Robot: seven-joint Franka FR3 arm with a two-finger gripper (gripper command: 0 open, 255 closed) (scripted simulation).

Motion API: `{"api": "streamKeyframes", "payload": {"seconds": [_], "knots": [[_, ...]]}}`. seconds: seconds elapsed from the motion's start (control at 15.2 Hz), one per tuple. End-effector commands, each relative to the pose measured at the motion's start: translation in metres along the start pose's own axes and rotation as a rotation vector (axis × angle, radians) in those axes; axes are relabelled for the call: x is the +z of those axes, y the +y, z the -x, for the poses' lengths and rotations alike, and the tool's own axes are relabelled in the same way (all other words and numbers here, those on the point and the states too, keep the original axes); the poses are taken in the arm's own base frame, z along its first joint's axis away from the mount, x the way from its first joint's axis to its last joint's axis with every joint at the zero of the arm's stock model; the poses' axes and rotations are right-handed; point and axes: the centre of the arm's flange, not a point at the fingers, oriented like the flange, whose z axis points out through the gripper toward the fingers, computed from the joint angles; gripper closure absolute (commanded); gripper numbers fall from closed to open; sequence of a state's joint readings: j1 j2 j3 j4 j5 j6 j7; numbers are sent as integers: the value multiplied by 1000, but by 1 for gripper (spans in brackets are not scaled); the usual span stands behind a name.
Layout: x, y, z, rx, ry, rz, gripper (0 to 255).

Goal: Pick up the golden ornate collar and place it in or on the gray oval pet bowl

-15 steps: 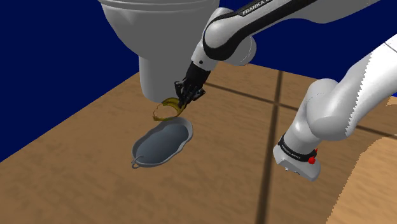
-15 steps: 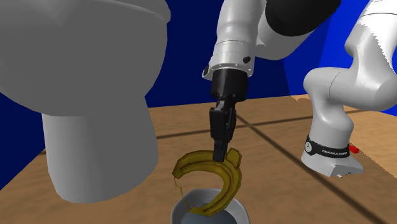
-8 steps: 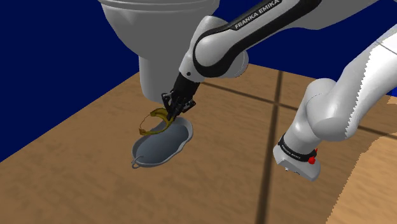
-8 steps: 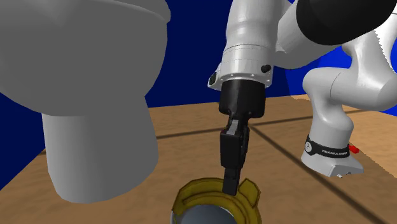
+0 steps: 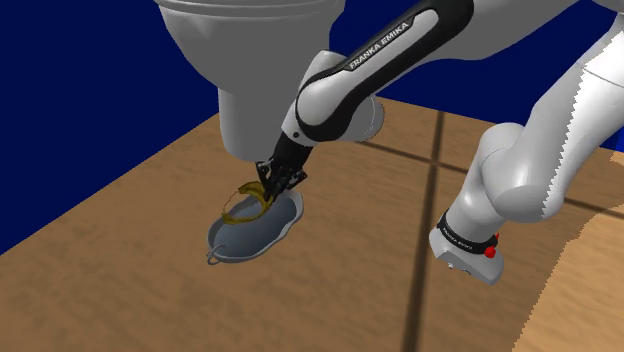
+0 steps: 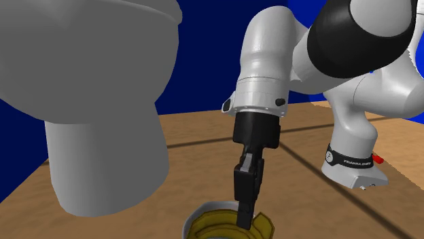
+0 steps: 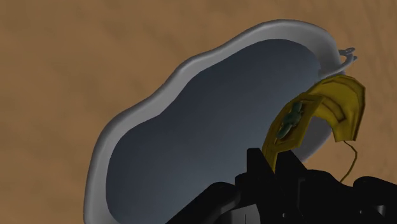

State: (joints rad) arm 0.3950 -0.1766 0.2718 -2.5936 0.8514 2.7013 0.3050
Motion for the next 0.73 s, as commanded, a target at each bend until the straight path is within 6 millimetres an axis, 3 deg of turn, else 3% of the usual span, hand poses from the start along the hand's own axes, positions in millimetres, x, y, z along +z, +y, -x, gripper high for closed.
{"api": "streamKeyframes", "payload": {"seconds": [0.0,0.2,0.66], "knots": [[9,4,-1,0,1,0,255],[21,10,-1,0,1,0,255],[21,10,-1,0,1,0,255]]}}
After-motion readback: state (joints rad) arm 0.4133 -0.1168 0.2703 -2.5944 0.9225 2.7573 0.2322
